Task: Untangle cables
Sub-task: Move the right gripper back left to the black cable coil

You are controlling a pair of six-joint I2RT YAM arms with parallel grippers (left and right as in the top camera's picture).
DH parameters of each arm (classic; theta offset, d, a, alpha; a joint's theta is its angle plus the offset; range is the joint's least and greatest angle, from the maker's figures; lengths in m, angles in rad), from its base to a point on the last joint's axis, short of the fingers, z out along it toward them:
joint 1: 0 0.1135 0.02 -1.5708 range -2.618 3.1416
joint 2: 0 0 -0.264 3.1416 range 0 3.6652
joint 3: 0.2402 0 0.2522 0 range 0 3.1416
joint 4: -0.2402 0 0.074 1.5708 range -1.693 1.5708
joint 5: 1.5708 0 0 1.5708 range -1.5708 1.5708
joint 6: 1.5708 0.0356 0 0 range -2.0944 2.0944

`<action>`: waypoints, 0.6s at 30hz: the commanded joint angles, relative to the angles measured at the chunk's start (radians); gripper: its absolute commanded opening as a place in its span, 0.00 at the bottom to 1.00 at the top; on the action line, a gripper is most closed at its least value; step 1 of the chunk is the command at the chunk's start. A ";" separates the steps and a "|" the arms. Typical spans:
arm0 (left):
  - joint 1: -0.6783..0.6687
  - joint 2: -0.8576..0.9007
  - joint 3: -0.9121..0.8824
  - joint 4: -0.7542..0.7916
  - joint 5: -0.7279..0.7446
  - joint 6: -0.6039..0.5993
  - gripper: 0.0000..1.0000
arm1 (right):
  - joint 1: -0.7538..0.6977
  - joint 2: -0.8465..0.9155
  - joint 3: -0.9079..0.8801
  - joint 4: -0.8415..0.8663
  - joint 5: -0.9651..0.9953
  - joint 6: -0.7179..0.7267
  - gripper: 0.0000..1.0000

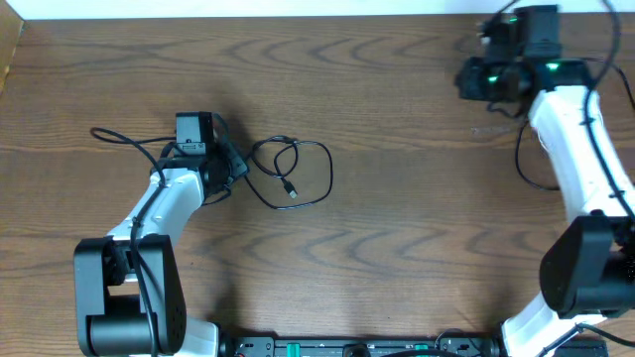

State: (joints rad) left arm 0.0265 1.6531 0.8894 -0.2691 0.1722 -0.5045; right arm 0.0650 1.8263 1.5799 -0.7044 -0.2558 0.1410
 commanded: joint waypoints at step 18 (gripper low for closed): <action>0.007 -0.007 0.003 -0.003 -0.065 -0.025 0.37 | 0.326 0.009 -0.239 0.343 -0.050 -0.071 0.01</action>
State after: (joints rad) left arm 0.0265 1.6531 0.8894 -0.2691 0.1246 -0.5240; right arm 0.3477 1.8263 1.3769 -0.4103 -0.2855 0.0757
